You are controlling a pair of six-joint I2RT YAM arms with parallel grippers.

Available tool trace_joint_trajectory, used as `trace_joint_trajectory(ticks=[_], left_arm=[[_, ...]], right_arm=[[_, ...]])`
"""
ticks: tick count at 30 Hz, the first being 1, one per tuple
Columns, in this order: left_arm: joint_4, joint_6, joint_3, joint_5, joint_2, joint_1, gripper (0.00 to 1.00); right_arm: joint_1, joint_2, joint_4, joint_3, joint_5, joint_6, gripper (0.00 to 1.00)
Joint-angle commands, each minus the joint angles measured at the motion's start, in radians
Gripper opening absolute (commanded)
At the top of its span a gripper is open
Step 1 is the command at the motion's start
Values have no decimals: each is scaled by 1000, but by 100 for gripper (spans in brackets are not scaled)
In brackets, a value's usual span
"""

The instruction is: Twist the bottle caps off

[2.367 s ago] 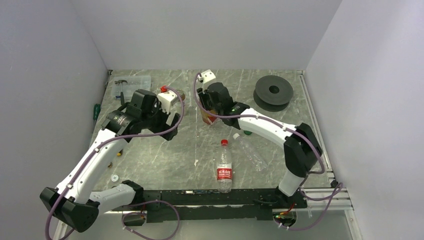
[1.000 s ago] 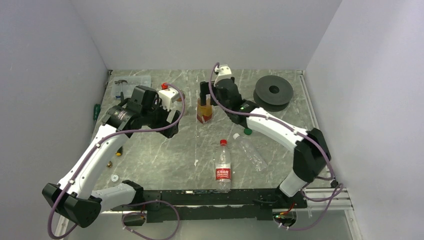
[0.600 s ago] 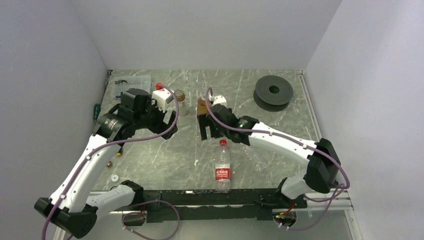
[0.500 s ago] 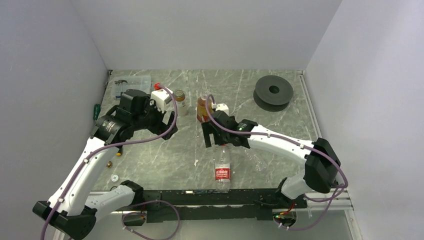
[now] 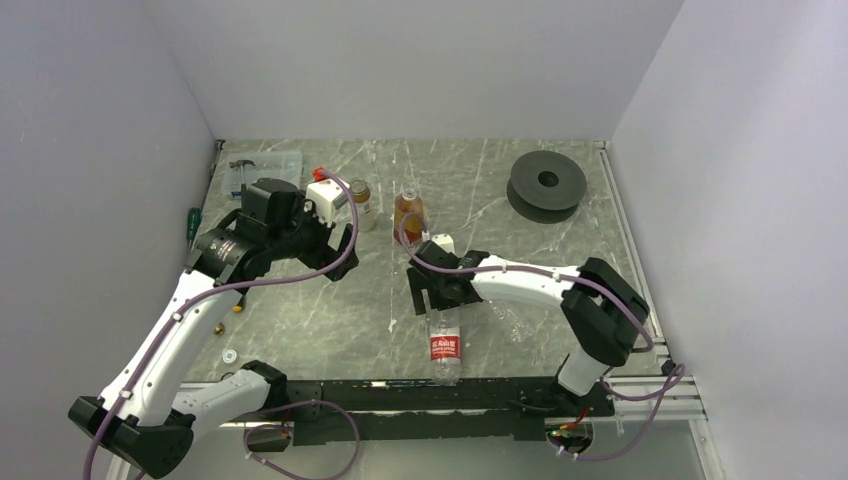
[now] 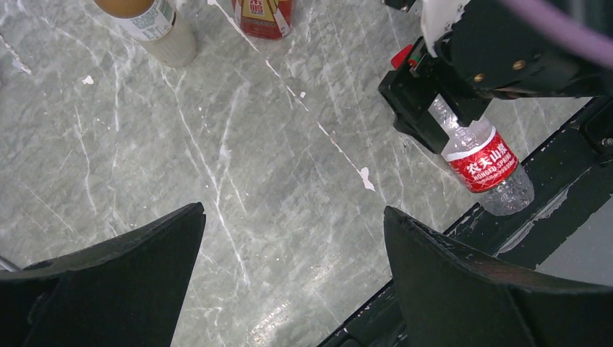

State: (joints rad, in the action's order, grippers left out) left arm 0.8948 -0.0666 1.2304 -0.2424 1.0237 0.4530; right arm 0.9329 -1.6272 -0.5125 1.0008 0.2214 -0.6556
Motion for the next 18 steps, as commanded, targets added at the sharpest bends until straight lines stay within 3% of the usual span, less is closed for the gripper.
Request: trace_joint_trajectory(ticks=[1, 7, 10, 18], left_arm=[[-31, 4, 8, -23, -11, -2, 99], [-50, 11, 5, -55, -20, -2, 99], [-56, 21, 4, -71, -26, -2, 99], [-73, 50, 32, -141, -34, -2, 99]], right_arm=[[6, -33, 63, -22, -7, -30, 88], [14, -27, 63, 3, 11, -21, 59], [14, 8, 58, 17, 19, -13, 51], [53, 250, 54, 100, 93, 21, 50]])
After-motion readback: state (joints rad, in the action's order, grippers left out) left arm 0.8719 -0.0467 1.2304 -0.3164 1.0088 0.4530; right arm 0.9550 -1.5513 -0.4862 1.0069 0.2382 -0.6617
